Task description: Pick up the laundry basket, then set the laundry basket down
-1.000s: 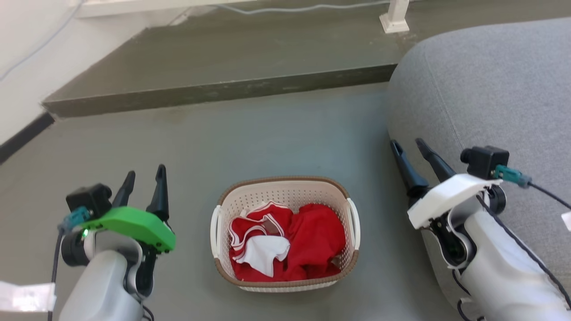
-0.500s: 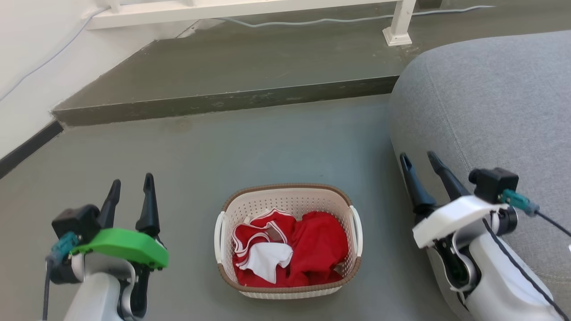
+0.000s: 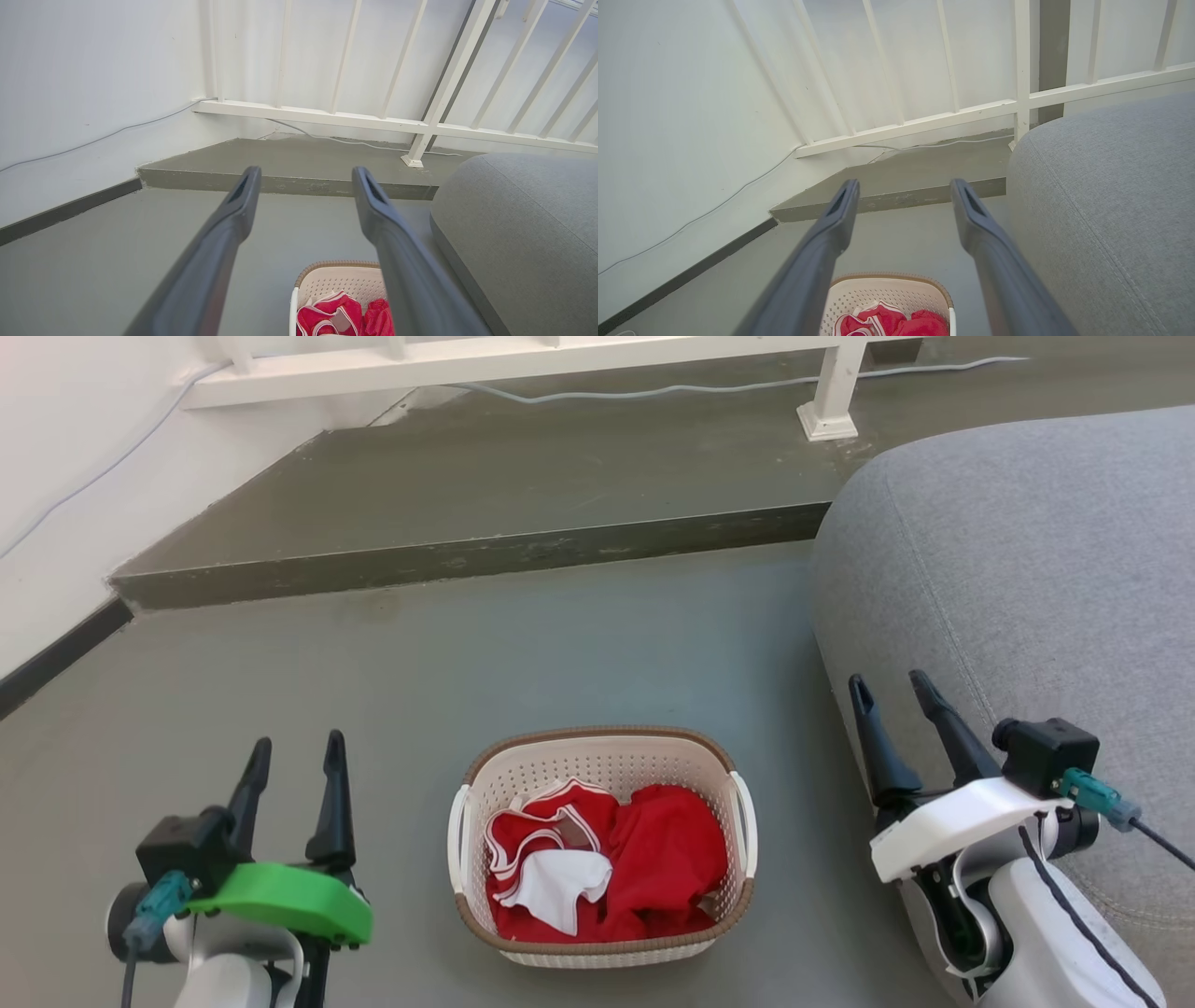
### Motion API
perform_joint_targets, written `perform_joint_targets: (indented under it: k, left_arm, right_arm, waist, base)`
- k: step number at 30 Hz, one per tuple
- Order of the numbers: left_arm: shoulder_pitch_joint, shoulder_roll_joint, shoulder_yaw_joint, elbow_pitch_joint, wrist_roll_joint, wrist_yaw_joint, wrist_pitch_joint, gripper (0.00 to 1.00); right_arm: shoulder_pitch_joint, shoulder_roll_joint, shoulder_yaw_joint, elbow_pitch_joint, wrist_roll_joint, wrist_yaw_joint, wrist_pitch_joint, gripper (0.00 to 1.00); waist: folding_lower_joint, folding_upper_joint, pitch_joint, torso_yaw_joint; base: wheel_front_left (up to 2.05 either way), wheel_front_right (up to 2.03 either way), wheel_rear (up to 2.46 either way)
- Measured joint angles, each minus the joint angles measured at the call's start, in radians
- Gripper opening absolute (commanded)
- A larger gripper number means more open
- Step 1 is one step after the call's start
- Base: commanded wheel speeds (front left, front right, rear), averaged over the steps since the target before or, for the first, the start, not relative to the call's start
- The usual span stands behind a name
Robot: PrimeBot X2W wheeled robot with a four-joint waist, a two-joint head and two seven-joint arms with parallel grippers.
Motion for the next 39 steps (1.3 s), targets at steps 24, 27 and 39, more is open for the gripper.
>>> perform_joint_targets:
  k: [24,27,39]
  left_arm:
    - [0.074,-0.031,0.061,-0.085,0.053,-0.016,0.0,1.0]
    - [0.076,-0.033,0.062,-0.091,0.056,-0.024,0.0,1.0]
    - [0.091,-0.035,0.072,-0.096,0.061,-0.035,0.0,1.0]
  right_arm:
    - [0.065,0.035,-0.065,-0.057,-0.058,0.022,0.0,1.0]
    - [0.065,0.036,-0.07,-0.059,-0.064,0.028,0.0,1.0]
    - [0.083,0.047,-0.09,-0.064,-0.094,0.037,0.0,1.0]
  waist:
    - [0.0,0.0,0.011,-0.006]
    - [0.0,0.0,0.013,-0.006]
    - [0.0001,0.0,0.021,-0.002]
  base:
    - [0.0,0.0,0.0]
    - [0.0,0.0,0.0]
    - [0.0,0.0,0.0]
